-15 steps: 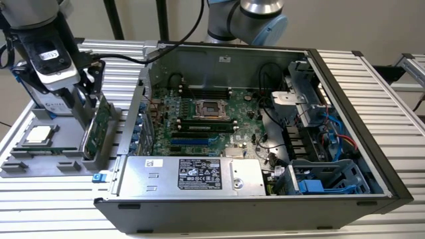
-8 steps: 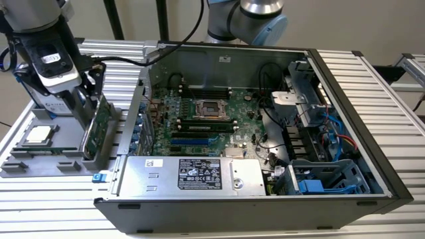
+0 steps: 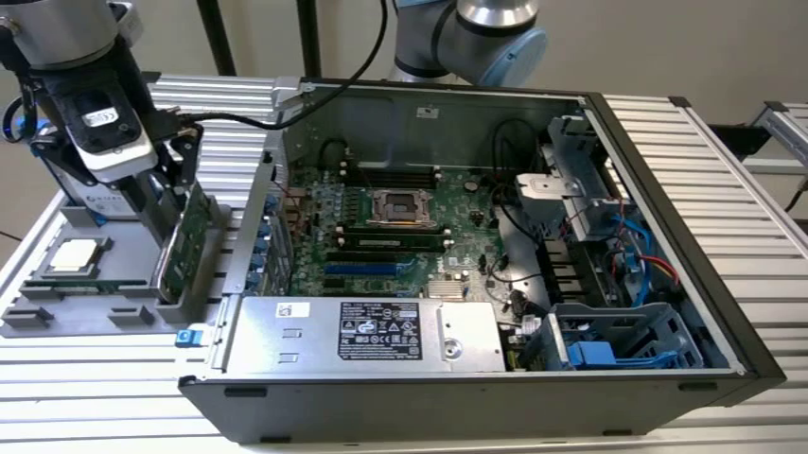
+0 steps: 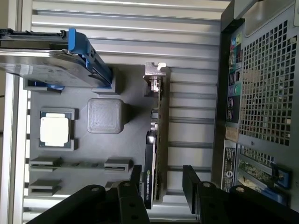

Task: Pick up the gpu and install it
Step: 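Pick up the gpu and move the gpu toward the slot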

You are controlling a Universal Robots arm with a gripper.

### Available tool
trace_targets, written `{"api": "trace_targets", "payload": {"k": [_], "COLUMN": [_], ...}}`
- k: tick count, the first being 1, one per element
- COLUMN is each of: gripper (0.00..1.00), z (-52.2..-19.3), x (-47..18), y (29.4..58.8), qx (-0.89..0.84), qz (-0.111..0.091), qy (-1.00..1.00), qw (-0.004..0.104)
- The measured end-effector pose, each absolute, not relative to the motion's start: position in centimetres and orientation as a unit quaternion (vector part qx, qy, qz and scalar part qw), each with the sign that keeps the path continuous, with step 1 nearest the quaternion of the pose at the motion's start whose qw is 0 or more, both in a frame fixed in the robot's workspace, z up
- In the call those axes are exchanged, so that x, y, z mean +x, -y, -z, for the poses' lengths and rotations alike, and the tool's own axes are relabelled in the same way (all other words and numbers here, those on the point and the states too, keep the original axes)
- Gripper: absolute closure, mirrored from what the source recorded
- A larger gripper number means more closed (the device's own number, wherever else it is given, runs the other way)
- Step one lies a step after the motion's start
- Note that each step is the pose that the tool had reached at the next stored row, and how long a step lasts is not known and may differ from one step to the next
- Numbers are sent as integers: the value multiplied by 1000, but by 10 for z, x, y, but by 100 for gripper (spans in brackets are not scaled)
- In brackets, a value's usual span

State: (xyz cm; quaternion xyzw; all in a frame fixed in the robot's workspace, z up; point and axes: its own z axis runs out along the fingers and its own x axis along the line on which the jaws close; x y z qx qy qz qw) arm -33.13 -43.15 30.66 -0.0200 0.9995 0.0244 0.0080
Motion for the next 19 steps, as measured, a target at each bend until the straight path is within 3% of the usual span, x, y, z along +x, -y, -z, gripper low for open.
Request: {"api": "trace_targets", "payload": {"k": [19], "gripper": [0], "z": [-295], "x": [-331], "y": [431], "qx": [-20], "qz": [-24], "qy": [-999], "qw": [8]}}
